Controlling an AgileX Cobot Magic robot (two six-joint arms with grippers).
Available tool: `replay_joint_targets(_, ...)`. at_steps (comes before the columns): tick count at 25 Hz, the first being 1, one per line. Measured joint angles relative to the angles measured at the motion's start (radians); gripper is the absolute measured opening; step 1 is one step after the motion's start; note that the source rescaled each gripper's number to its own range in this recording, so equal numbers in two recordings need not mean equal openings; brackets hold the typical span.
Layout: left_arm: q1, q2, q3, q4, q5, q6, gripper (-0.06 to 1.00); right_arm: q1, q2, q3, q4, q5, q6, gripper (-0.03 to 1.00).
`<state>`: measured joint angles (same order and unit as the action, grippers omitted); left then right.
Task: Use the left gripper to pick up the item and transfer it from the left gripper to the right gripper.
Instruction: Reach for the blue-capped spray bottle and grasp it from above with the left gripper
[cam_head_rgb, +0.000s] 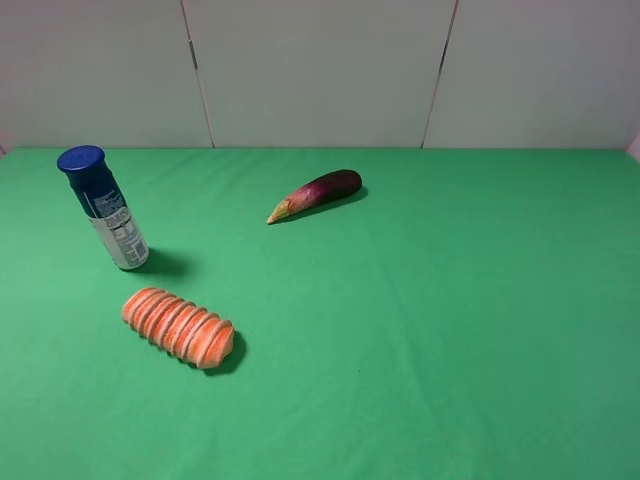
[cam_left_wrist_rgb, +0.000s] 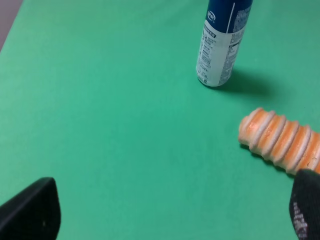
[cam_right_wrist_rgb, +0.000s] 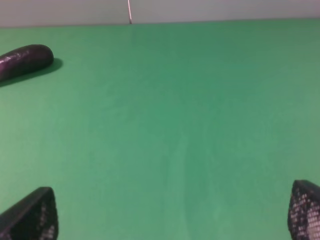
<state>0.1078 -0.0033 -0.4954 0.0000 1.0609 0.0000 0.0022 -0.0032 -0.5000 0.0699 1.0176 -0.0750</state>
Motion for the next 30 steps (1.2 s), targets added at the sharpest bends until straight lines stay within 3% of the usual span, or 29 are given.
replay_joint_targets(28,0.0,0.0,0.0,0.0,-0.002,0.0,0.84,0.0,0.0,0.0,0.0,0.0,0.0,1.0)
replay_joint_targets(30,0.0,0.0,0.0,0.0,-0.002,0.005,0.89,0.0,0.0,0.0,0.0,0.0,0.0,1.0)
